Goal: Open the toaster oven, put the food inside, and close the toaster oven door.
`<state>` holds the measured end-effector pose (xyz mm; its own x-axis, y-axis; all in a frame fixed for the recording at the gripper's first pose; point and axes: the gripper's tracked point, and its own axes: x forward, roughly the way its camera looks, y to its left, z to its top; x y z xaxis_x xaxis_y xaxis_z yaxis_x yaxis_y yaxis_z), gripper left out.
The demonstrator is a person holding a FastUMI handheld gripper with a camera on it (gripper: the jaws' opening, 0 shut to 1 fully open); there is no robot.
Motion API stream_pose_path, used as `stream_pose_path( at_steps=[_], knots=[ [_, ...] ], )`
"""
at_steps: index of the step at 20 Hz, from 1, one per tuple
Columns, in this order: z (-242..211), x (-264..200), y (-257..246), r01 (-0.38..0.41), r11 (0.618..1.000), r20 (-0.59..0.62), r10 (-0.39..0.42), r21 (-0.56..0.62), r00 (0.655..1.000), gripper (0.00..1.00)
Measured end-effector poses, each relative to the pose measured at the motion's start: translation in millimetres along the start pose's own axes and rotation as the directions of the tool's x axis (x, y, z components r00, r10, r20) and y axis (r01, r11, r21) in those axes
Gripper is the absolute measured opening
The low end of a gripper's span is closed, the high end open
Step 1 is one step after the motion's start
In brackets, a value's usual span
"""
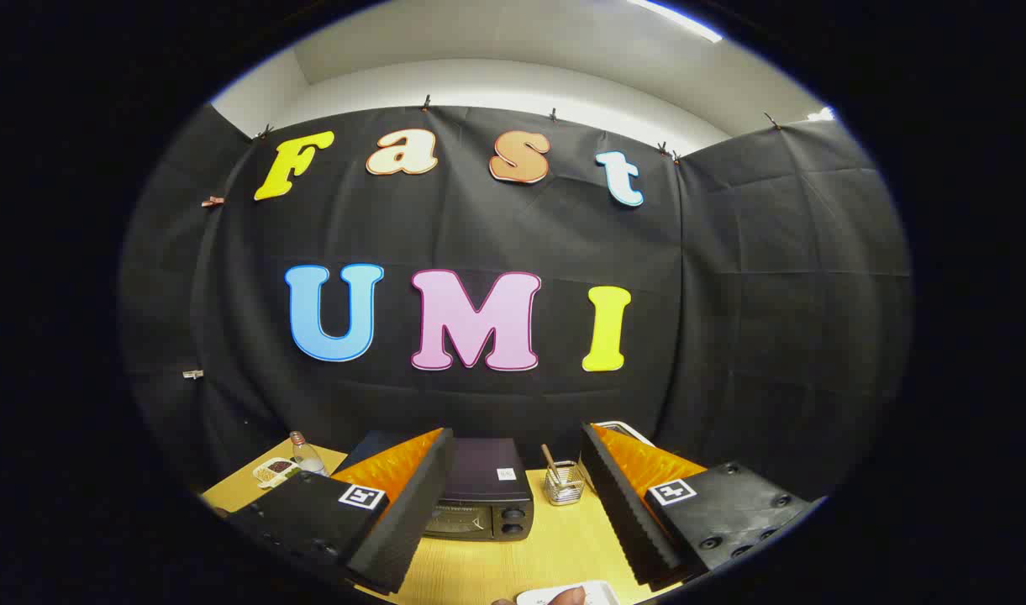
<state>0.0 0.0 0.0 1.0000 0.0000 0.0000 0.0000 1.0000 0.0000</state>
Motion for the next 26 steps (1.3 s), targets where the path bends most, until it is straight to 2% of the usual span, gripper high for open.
stream_pose_path(
  at_steps=[19,26],
  knots=[
    [1,10,4,0.014,1.0,0.021,-0.015,0.003,1.0,0.98],
    [-27,22,36,-0.023,0.999,-0.041,0.024,0.022,0.999,0.98]
  ],
)
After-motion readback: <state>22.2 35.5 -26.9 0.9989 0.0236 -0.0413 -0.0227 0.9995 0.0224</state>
